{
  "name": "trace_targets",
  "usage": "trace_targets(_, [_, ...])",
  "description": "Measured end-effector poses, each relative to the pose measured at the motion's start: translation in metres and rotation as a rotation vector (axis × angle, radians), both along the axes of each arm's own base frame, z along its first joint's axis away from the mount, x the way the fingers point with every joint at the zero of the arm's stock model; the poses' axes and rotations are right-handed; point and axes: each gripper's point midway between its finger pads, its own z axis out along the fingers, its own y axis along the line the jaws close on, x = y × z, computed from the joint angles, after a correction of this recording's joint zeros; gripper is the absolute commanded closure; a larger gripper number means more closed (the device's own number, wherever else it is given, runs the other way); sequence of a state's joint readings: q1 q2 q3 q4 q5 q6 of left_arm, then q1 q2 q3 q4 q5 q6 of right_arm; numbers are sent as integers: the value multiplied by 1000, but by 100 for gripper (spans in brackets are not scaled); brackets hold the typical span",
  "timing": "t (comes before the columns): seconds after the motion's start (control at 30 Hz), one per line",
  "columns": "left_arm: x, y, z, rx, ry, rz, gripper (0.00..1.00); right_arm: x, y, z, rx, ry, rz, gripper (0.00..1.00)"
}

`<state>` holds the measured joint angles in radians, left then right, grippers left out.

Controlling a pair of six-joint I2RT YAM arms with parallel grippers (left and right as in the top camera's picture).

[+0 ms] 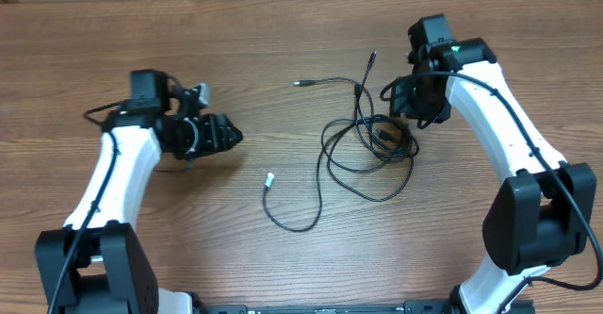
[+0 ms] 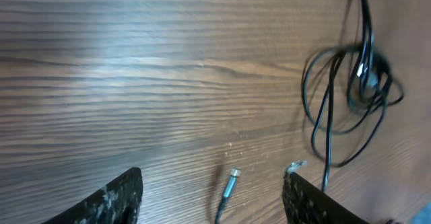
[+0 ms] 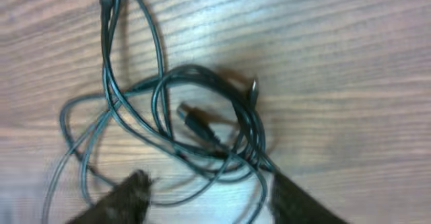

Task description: Untangle cables

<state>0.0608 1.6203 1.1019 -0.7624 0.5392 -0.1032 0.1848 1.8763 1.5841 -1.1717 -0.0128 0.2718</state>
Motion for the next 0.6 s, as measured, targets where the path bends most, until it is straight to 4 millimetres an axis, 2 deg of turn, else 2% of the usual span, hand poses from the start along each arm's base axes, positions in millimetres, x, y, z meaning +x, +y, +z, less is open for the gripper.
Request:
trace_targets(0.17, [-2, -33, -4, 77, -25, -92, 32, -21, -18, -9, 26, 102, -76, 44])
trace_targets(0.2, [-1, -39, -4, 87, -36, -107, 32, -23, -21, -13, 28, 114, -86, 47])
trace_targets(0.33, [5, -71, 0, 114, -109, -167, 32, -29, -21, -37, 47, 125, -99, 50])
trace_targets(0.47, [6, -90, 1, 137, -139, -184, 36, -30, -19, -59, 57, 109, -98, 50])
trace_targets(0.57, [5, -100, 2, 145, -153, -189, 38, -33, -20, -74, 57, 101, -96, 58])
trace_targets(0.6, [6, -104, 3, 146, -164, -193, 39, -34, -20, -79, 56, 98, -95, 67])
